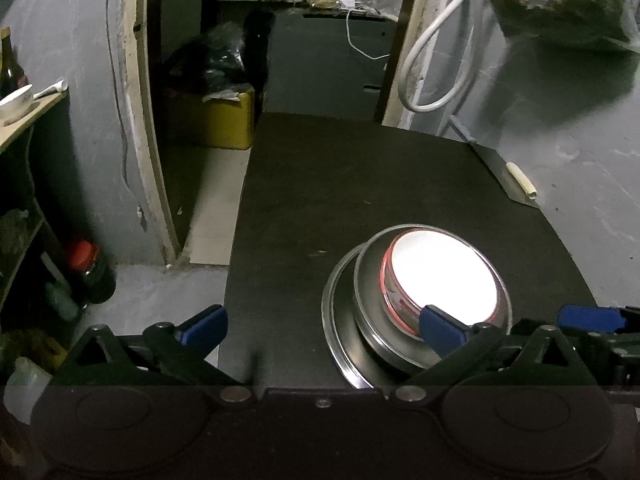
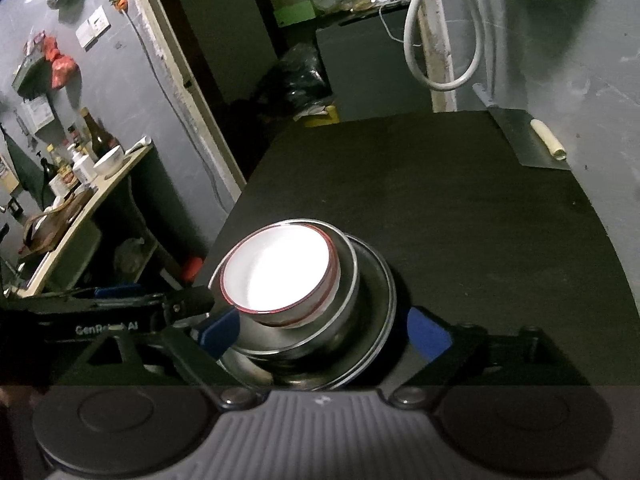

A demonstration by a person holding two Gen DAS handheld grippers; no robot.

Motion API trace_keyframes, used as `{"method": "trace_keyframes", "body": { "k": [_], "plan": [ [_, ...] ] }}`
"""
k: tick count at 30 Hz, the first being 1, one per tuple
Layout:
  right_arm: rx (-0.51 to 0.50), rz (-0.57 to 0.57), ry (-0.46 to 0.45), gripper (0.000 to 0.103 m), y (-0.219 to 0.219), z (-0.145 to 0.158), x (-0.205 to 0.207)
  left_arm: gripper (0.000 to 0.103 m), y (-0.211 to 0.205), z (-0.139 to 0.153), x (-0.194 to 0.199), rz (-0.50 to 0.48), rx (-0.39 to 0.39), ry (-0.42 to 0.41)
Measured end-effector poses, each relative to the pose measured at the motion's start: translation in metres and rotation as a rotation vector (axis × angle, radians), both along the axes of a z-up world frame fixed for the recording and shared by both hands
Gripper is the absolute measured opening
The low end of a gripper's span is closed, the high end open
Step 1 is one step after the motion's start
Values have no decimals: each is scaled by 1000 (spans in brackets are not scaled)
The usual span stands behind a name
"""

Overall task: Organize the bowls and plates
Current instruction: 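Open both grippers and pull them back from the bowl stack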

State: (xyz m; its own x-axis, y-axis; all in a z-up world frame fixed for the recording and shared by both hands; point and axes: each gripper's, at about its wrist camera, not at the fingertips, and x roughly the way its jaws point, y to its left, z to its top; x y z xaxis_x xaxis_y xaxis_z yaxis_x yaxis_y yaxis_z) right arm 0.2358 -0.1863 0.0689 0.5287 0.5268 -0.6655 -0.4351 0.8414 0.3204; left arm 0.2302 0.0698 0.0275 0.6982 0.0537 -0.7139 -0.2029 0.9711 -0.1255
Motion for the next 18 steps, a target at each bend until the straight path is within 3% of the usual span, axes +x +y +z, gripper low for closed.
{"method": "trace_keyframes", "body": {
  "k": [9, 18],
  "plan": [
    [7, -64, -23, 103, -2, 7, -15, 102, 0, 10, -17, -34, 19, -13],
    [10, -141, -29, 103, -4, 7, -30, 102, 6, 17, -35, -54, 23, -24]
  ]
}}
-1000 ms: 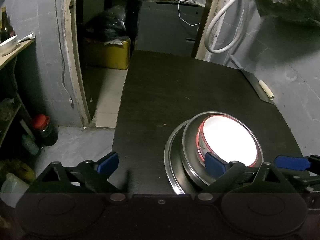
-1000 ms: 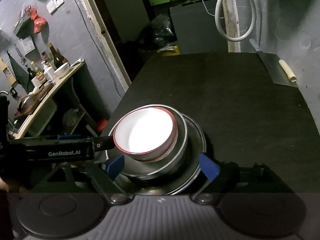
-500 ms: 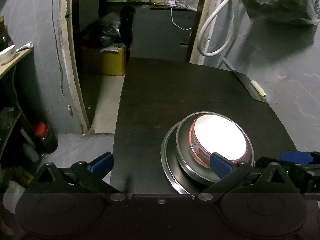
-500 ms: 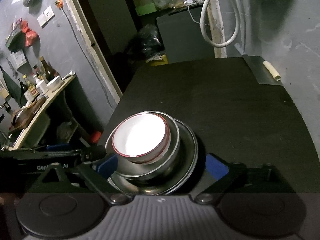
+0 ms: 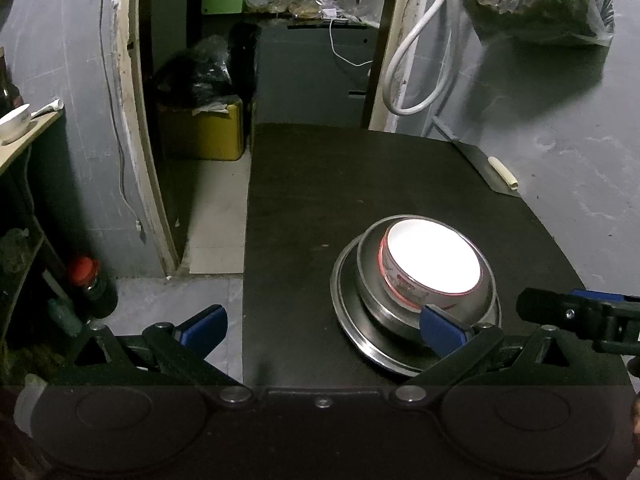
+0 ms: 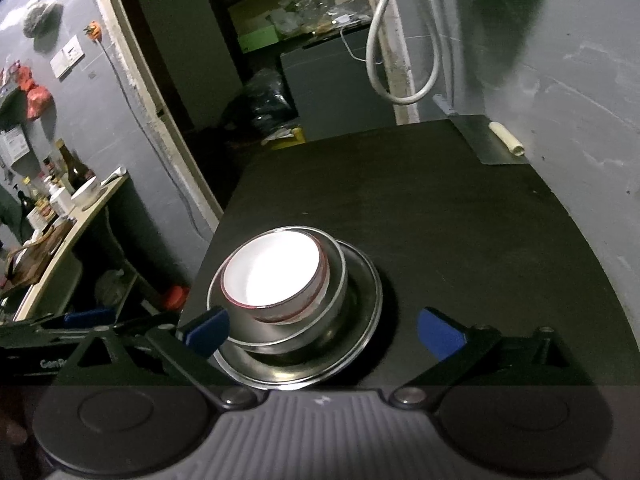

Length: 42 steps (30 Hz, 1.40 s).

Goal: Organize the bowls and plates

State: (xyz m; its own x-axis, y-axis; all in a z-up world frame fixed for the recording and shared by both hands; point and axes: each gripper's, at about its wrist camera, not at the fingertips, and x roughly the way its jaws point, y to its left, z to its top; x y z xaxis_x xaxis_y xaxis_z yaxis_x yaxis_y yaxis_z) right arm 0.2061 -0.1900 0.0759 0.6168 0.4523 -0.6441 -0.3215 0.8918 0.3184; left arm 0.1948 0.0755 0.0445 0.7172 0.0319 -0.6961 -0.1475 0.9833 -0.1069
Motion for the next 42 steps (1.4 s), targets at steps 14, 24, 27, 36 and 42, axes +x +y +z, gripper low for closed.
{"method": "trace_keyframes", "body": {
  "k": [14, 24, 27, 36, 42],
  "plan": [
    [-27, -36, -17, 103, 0, 7, -20, 102, 4, 7, -16, -21, -15, -28],
    [1, -58, -13, 103, 0, 4, -29, 102, 6, 11, -27, -38, 12, -24],
    [2, -63, -18, 103, 2, 4, -32, 102, 6, 12, -29, -39, 12, -24],
    [11, -89, -16, 103, 5, -1, -43, 102, 12, 14, -43, -60, 29, -17],
    [21, -113, -18, 103, 11, -5, -52, 102, 17, 15, -54, -80, 43, -21]
  ]
}}
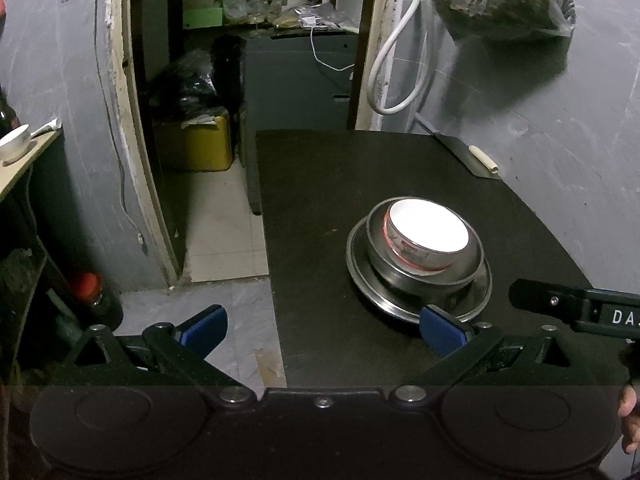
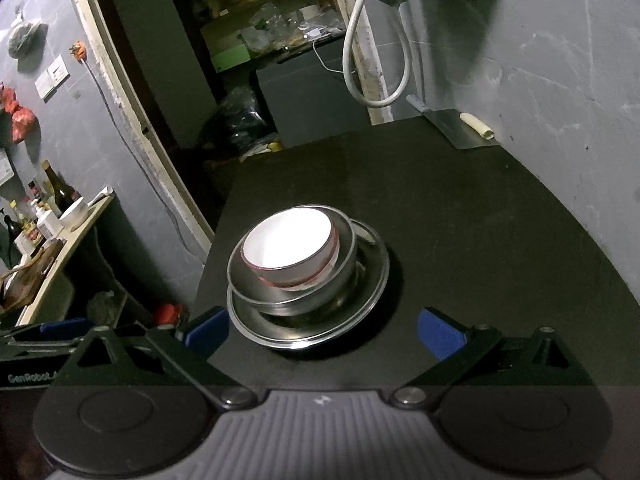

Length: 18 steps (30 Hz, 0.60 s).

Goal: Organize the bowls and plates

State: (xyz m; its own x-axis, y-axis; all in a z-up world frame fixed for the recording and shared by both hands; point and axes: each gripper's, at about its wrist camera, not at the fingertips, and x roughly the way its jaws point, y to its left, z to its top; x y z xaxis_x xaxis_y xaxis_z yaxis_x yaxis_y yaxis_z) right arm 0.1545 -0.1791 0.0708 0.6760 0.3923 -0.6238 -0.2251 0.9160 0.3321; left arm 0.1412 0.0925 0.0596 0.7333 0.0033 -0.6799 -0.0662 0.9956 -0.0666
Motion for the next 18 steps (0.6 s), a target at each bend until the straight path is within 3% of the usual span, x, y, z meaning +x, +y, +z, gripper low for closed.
{"method": "trace_keyframes", "body": {
  "k": [14, 18],
  "plan": [
    [-102, -81, -156, 103, 13, 19, -29, 102, 10, 4, -11, -28, -22, -104],
    [-117, -105, -159, 103, 10, 20, -33, 102, 11, 2, -13, -19, -29, -116]
  ]
}}
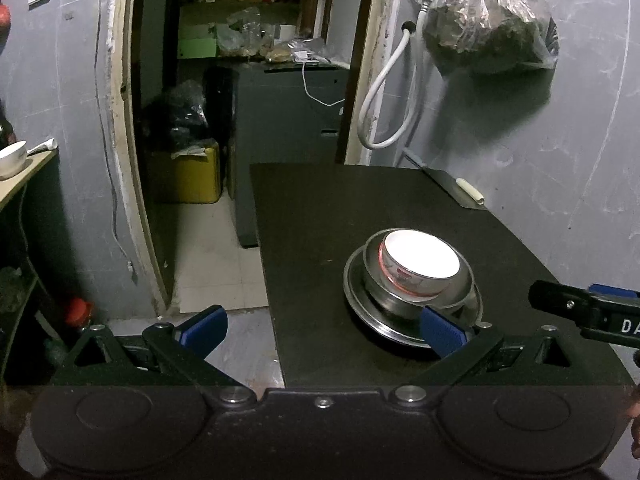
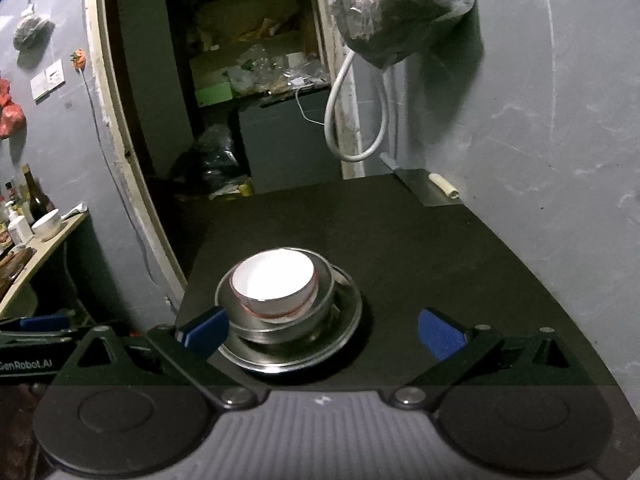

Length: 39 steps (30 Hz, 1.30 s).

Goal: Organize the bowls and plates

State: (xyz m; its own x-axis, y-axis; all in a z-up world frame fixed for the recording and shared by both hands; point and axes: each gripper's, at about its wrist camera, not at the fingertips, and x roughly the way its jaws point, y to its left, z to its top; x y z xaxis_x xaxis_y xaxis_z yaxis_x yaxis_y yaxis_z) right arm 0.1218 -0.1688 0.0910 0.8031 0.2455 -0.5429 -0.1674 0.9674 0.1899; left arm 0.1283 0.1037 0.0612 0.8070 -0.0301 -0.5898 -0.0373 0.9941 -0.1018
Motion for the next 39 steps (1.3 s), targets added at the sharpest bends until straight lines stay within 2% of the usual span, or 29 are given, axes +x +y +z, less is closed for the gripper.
{"method": "trace_keyframes", "body": {
  "k": [3, 7, 10, 19, 23, 30, 39],
  "plan": [
    [-9, -15, 9, 103, 0, -4, -6, 102, 1, -4, -6, 16, 3, -13],
    [-13, -30, -24, 103, 1, -9, -25, 102, 4, -8, -14, 38, -6, -36],
    [-20, -48, -23, 103, -1, -7, -33, 102, 6, -11, -16, 57, -18, -22],
    [-33, -68, -39, 103, -7, -2, -45, 102, -3, -11, -20, 19, -24, -19],
    [-25, -55, -64, 103, -10, 1, -38, 102, -9, -4, -20, 5, -3, -47],
    [2, -14, -59, 103, -22, 3, -32, 102, -15, 5, -24, 78, 13, -60],
    [-13, 57, -64, 103, -38, 9, -32, 102, -33, 12, -38, 165, 25, -58]
  ]
}}
